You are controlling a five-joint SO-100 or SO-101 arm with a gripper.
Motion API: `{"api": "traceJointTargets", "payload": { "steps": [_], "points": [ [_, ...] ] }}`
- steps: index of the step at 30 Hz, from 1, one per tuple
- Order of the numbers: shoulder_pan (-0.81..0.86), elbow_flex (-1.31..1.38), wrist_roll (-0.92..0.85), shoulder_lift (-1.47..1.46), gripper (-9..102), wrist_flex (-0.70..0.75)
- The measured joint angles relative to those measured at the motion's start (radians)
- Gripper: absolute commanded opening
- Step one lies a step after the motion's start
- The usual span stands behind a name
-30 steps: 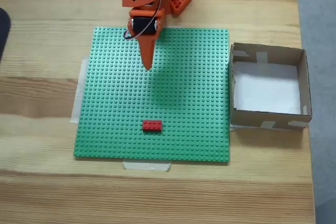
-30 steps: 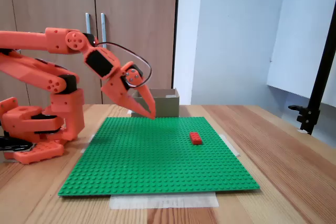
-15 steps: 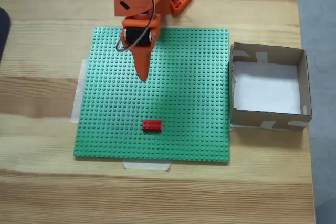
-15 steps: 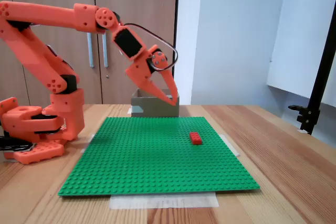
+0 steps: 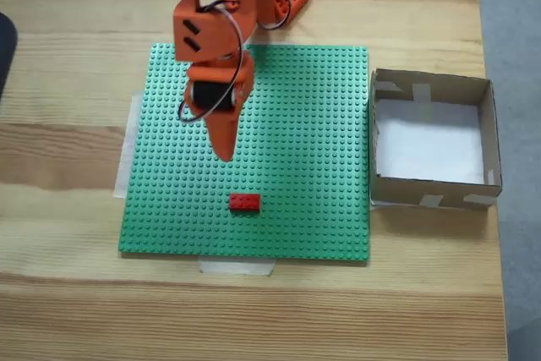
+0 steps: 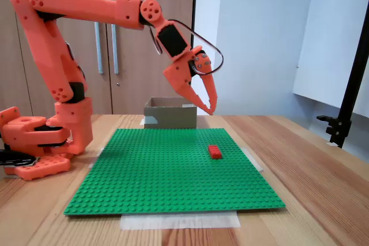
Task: Pick the red lego block and put it in the box.
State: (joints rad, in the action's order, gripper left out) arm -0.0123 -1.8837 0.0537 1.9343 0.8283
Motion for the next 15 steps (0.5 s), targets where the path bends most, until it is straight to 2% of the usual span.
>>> {"api": "traceJointTargets", "payload": {
  "steps": [15],
  "points": [
    [-0.025, 0.351, -0.012, -0.344, -1, 0.163]
  ]
}}
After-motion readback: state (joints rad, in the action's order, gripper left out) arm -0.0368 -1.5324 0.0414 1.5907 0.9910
